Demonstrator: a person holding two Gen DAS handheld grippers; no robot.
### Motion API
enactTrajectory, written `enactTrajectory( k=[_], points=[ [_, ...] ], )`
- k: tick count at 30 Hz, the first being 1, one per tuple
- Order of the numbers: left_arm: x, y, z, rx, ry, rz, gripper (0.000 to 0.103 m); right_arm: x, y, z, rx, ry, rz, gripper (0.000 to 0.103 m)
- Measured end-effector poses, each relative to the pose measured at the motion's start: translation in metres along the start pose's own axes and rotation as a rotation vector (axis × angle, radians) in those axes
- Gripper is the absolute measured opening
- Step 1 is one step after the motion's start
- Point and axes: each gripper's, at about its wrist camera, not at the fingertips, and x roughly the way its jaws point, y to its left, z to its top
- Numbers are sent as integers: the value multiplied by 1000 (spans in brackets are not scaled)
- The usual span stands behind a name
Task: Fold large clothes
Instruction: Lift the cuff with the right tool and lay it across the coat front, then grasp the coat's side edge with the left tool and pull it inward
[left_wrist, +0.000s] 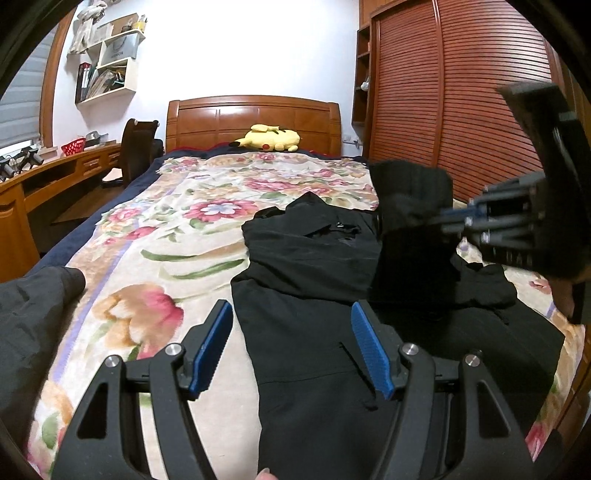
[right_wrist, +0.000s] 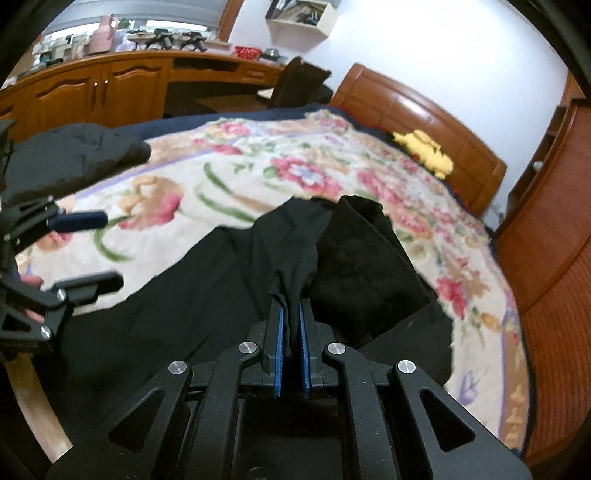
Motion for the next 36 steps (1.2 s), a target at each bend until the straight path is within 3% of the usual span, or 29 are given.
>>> enactTrajectory(
  k=[9, 11, 17, 23, 30, 36],
  points=[
    [4, -1, 0, 2, 11, 14, 66, 5, 22, -37, 82, 23, 113, 13],
    [4, -1, 0, 1, 14, 11, 66, 7, 29, -46, 84, 41, 119, 26],
    [4, 0, -1, 4, 15, 16, 66, 1, 42, -72, 101, 76, 149, 52],
    [3, 0, -1, 6, 20, 15, 66, -20, 44, -89, 140, 73, 175, 60],
    [3, -6, -2, 18, 20, 7, 66, -44, 33, -104, 160, 35, 117, 66],
    [9, -12, -4, 24, 46, -20, 66, -39, -3, -126, 241, 41, 5, 66]
  ],
)
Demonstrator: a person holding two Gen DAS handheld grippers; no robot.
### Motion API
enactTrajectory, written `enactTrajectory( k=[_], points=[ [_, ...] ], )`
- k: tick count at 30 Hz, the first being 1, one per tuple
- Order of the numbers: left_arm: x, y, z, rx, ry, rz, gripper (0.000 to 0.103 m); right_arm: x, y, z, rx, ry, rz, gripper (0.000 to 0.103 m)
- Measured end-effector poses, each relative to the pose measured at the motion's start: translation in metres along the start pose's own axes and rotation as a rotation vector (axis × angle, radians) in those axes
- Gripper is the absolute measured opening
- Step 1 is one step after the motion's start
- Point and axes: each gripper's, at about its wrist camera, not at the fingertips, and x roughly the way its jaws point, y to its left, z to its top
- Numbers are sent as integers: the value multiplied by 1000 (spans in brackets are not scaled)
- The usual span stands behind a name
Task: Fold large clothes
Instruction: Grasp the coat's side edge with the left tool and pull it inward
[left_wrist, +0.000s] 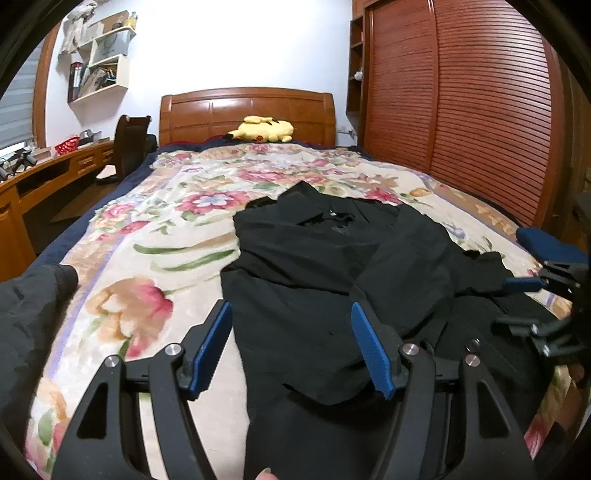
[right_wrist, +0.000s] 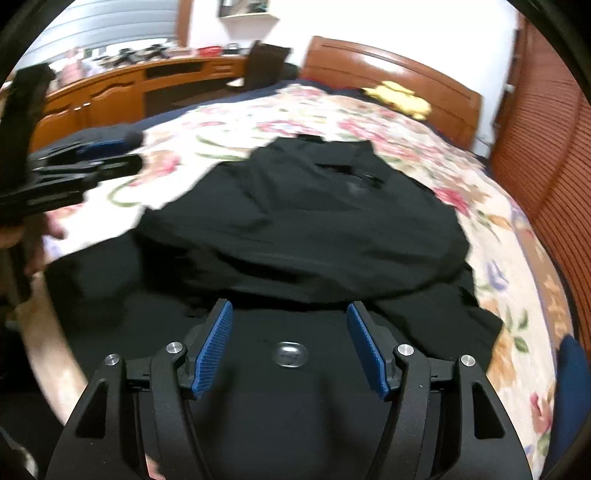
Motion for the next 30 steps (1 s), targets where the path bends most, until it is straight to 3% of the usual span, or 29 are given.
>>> enactTrajectory(
  k=[7, 13, 19, 30],
  points=[
    [22, -12, -11, 37, 107, -32, 66, 25, -45, -22, 71, 31, -115, 66],
    [45, -21, -27, 83, 216, -18, 66, 39, -71, -39, 133, 51, -161, 66],
    [55, -15, -36, 43, 287, -63, 66, 50, -83, -51, 198, 61, -121, 66],
    [61, -22, -44, 65, 331, -83, 66, 60, -82, -57, 220, 74, -81, 66]
  ],
)
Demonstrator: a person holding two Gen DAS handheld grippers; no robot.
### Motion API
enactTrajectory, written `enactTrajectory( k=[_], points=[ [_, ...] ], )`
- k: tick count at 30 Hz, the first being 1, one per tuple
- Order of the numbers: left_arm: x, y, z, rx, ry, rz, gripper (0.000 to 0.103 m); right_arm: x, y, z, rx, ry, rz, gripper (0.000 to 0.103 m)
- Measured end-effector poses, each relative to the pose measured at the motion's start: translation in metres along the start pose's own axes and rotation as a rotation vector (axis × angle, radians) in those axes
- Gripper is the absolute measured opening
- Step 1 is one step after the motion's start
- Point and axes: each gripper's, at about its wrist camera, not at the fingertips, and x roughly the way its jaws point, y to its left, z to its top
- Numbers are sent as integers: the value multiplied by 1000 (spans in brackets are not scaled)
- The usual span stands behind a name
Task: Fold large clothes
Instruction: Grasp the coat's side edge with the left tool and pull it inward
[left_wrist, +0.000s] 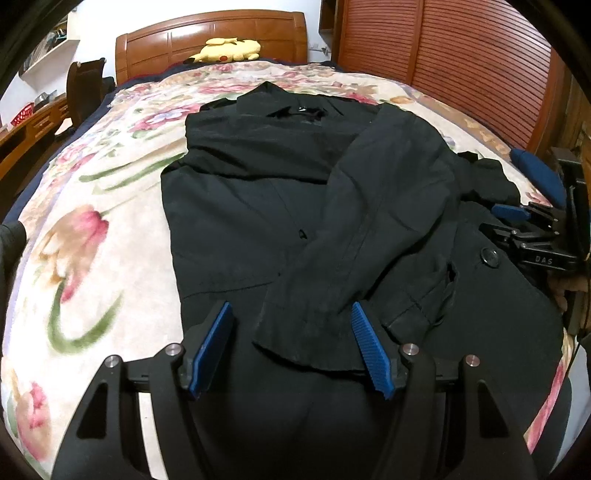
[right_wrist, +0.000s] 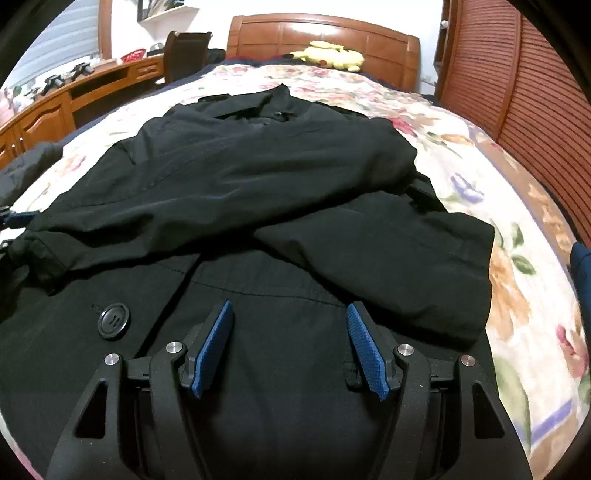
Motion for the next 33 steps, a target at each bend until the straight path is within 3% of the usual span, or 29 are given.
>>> enactTrajectory(
  k=[4, 6, 10, 12, 15, 18, 22, 26, 31, 33],
  points=[
    [0, 0, 0, 5, -2, -9, 64, 0, 0, -1, 1, -1, 2, 66],
    [0, 1, 0, 6, 2, -44, 51, 0, 0, -1, 4, -2, 4, 66],
    [0, 5, 0, -9, 6, -80, 35, 0, 0, -1, 4, -3, 3, 66],
    [-2, 5, 1, -10, -1, -84, 19, 0, 0, -1, 4, -3, 4, 66],
    [-12, 4, 4, 2, -48, -62, 6, 0, 0, -2, 6, -3, 6, 66],
    [-23, 8, 9, -11, -108, -14, 4, 0, 0, -2, 5, -4, 4, 66],
    [-38, 34, 15, -105, -175, 46, 4, 0, 0, -2, 3, -6, 0, 66],
    [-41, 48, 17, -132, -193, 71, 5, 0, 2, -2, 2, -8, -2, 66],
    [-41, 52, 13, -137, -194, 82, 16, 0, 3, -2, 6, -8, 2, 66],
    [-44, 51, 10, -129, -201, 78, 30, 0, 3, -2, 6, -9, 2, 66]
  ],
)
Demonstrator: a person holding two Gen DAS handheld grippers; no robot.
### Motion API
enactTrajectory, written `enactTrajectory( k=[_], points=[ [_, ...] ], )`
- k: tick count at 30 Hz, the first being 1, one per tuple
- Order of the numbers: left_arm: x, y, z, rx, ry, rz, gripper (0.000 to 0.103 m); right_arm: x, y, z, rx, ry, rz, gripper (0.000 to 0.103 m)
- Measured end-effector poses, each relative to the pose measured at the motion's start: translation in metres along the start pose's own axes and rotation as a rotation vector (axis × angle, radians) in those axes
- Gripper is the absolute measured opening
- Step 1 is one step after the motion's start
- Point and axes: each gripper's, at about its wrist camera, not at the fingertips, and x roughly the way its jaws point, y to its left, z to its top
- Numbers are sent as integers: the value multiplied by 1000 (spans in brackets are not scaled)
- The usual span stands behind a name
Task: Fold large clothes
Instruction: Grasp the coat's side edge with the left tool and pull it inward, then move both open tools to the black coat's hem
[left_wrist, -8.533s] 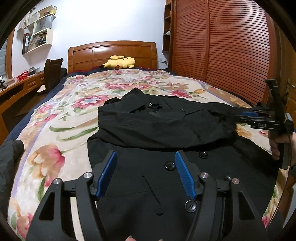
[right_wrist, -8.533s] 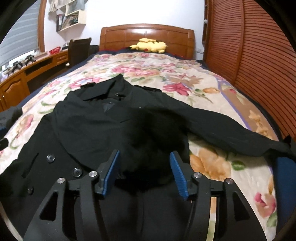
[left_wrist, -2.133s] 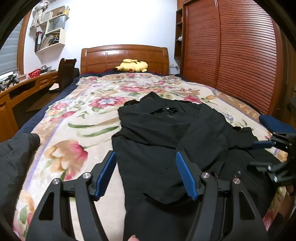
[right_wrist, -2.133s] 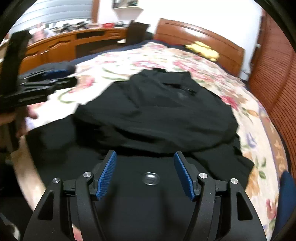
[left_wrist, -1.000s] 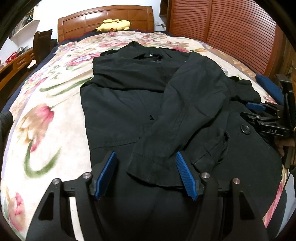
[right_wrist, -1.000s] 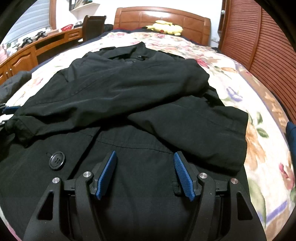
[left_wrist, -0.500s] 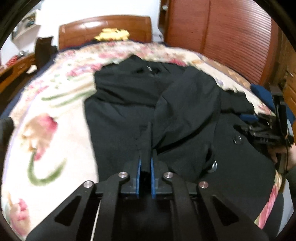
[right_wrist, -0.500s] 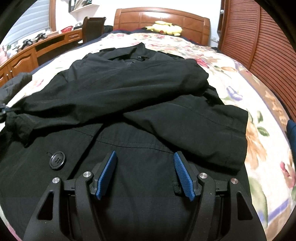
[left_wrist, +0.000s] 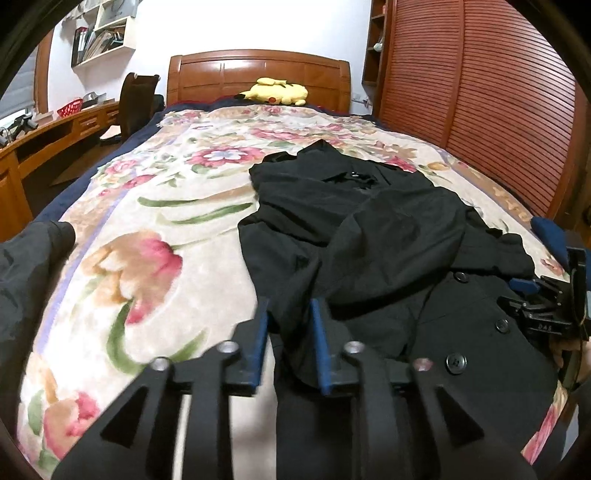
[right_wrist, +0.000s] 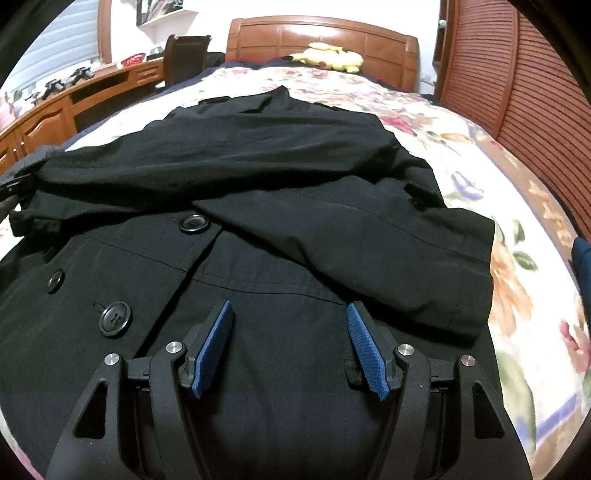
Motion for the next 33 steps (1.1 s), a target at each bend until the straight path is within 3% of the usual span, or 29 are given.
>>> enactTrajectory(
  k=[9, 22, 33],
  points=[
    [-29, -2, -16, 19, -37, -36, 54, 0, 1, 0, 12, -2, 10, 66],
    [-62, -17, -49, 28, -33, -32, 57, -5, -5, -1, 41, 57, 12, 66],
    [-78, -25, -70, 33, -23, -10, 57, -63, -30, -31, 35, 41, -12, 66]
  ],
)
